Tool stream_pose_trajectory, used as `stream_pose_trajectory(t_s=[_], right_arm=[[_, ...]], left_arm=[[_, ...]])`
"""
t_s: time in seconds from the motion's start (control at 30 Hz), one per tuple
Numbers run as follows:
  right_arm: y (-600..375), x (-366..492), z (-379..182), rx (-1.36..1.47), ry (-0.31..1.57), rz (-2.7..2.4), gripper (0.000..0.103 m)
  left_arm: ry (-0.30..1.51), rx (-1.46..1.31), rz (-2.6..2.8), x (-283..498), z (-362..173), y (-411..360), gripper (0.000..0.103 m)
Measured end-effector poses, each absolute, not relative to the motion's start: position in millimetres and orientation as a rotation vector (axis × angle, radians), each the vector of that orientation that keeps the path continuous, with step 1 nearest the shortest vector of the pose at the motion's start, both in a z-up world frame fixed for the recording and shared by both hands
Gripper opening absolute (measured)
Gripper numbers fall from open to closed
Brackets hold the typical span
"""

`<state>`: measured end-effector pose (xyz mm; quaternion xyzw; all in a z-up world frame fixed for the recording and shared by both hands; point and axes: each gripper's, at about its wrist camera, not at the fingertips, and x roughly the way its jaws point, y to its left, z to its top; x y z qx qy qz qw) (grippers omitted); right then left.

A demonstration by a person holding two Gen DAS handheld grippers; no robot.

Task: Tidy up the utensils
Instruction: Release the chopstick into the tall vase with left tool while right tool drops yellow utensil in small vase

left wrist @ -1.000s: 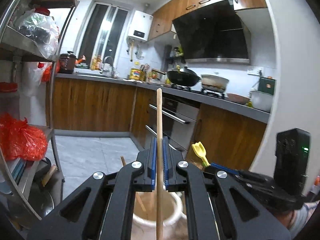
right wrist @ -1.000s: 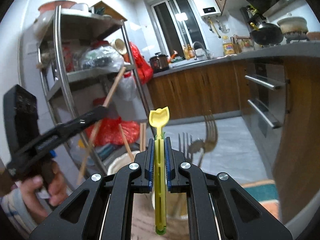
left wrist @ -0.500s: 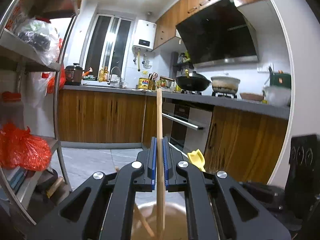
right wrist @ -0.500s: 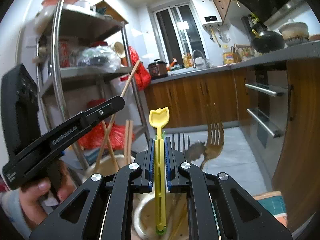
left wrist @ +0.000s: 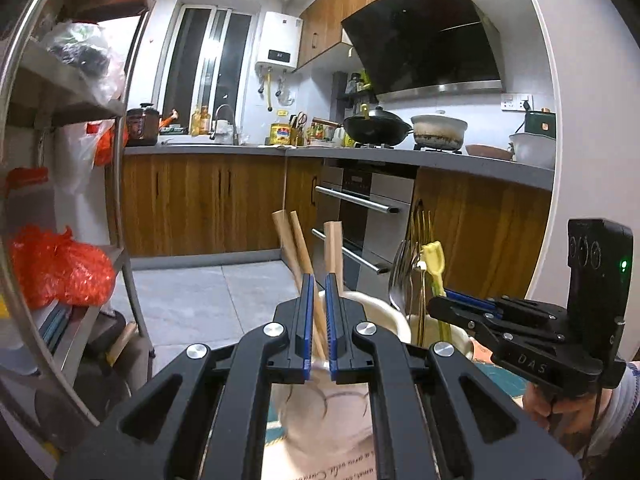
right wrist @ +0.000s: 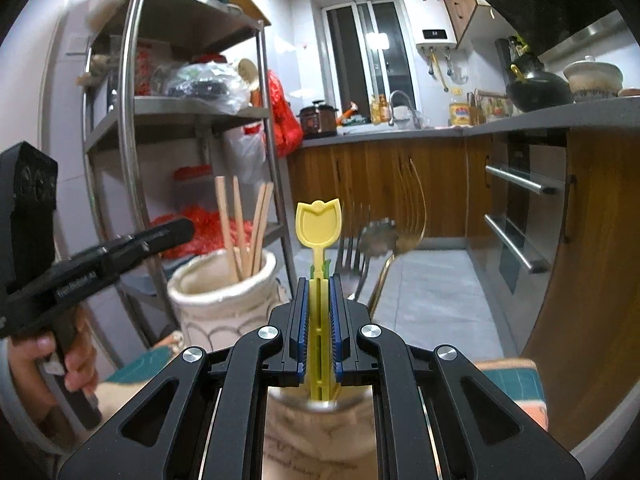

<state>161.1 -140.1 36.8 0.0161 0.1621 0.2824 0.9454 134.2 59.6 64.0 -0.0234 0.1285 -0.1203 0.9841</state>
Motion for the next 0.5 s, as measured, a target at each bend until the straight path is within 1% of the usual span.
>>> stream_pose_trajectory(t_s=[0.17, 0.2, 0.23, 0.27, 0.3, 0.37, 0.5], right_arm=[[-136.8, 160.6, 30.4, 0.007, 0.401, 0.567, 0.011], [-136.8, 159.9, 29.9, 0.005, 0.41, 0.563, 0.014], [-137.1, 159.4, 29.6, 0.007, 0.418, 0.563, 0.021], [-138.1, 157.6, 30.3, 0.009, 0.422, 0.56, 0.025], [-139.9, 155.0, 31.3, 0.011, 0.42, 0.558, 0.027], [-144.6, 148.6, 34.7, 0.021, 0.417, 0.549, 0.037], [-157.6, 133.4, 40.4, 0.049, 0.418, 0.527, 0.041]], left_arm=[[0.277, -0.013, -0.228, 128.3, 65.6, 58.7, 0.006], [0.281, -0.007, -0.23, 126.4, 66.0, 58.1, 0.006], [0.286, 0.0, -0.23, 124.7, 66.2, 56.9, 0.006], [0.29, 0.006, -0.229, 122.9, 66.8, 56.0, 0.006], [0.293, 0.01, -0.229, 120.4, 67.2, 54.9, 0.006], [0.303, 0.021, -0.234, 114.2, 67.8, 53.0, 0.007], [0.327, 0.031, -0.246, 100.8, 65.2, 51.1, 0.009]])
